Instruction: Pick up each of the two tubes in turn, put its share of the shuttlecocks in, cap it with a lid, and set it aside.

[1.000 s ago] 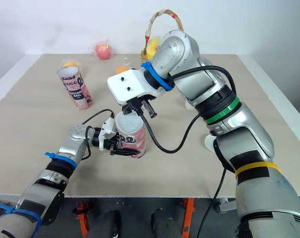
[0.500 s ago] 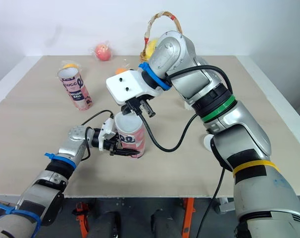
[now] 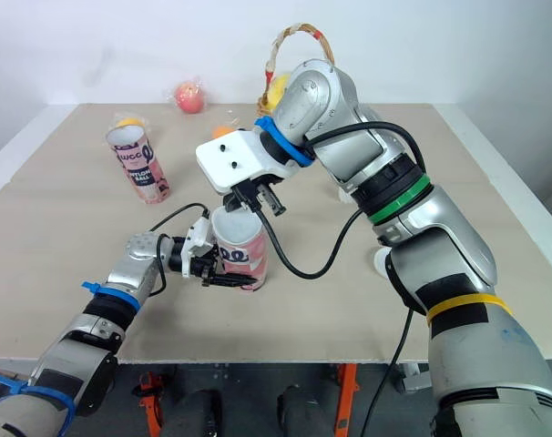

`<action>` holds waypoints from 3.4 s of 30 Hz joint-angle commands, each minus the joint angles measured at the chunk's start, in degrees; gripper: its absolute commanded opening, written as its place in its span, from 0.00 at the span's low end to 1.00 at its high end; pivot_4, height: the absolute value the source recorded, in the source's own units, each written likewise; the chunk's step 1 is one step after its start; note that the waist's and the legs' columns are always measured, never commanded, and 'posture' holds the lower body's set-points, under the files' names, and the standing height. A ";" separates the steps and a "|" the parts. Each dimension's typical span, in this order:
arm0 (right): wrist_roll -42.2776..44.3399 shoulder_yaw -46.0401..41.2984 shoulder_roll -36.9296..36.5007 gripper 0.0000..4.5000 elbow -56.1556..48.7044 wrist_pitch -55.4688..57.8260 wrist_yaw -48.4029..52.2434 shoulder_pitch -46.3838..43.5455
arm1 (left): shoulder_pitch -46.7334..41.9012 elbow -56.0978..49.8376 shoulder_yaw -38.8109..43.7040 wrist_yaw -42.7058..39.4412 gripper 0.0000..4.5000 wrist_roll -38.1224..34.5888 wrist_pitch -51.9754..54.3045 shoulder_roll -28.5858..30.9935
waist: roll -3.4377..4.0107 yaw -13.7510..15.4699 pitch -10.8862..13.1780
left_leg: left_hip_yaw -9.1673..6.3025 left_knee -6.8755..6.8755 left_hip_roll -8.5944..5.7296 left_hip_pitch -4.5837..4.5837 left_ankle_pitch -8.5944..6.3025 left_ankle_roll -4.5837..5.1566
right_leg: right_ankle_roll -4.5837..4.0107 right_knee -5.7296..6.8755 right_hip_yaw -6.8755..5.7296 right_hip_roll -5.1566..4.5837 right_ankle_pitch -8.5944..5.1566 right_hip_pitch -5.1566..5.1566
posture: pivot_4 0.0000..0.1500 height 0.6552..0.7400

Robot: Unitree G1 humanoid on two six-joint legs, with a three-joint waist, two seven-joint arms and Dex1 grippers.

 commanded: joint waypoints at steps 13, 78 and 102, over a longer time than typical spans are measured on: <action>6.05 3.81 -3.11 0.01 -0.45 3.82 2.68 -0.93 | 1.85 0.45 -0.01 0.14 0.64 1.75 0.73 2.05 | 0.01 0.01 -0.14 | -0.01 -0.12 0.00 -0.04 -0.07 -0.08 | 0.05 -0.02 -0.01 -0.03 -0.15 -0.02 | 1.00 0.99; 2.11 -2.31 -0.91 0.01 -7.78 9.54 2.23 6.48 | 1.92 0.07 0.15 0.02 0.64 1.60 1.44 2.75 | 0.03 -0.11 -0.03 | -0.03 -0.33 0.03 -0.10 -0.23 -0.10 | 0.12 -0.05 -0.05 0.05 -0.27 -0.17 | 1.00 0.99; -1.78 4.32 -2.70 0.01 -12.30 4.07 2.68 13.71 | 2.38 -0.28 0.37 0.48 0.64 1.40 1.36 2.79 | -0.30 -0.11 -1.02 | 0.00 -0.85 0.03 0.66 -0.24 -0.12 | -0.13 -0.06 -0.03 0.04 -0.50 0.28 | 1.00 0.99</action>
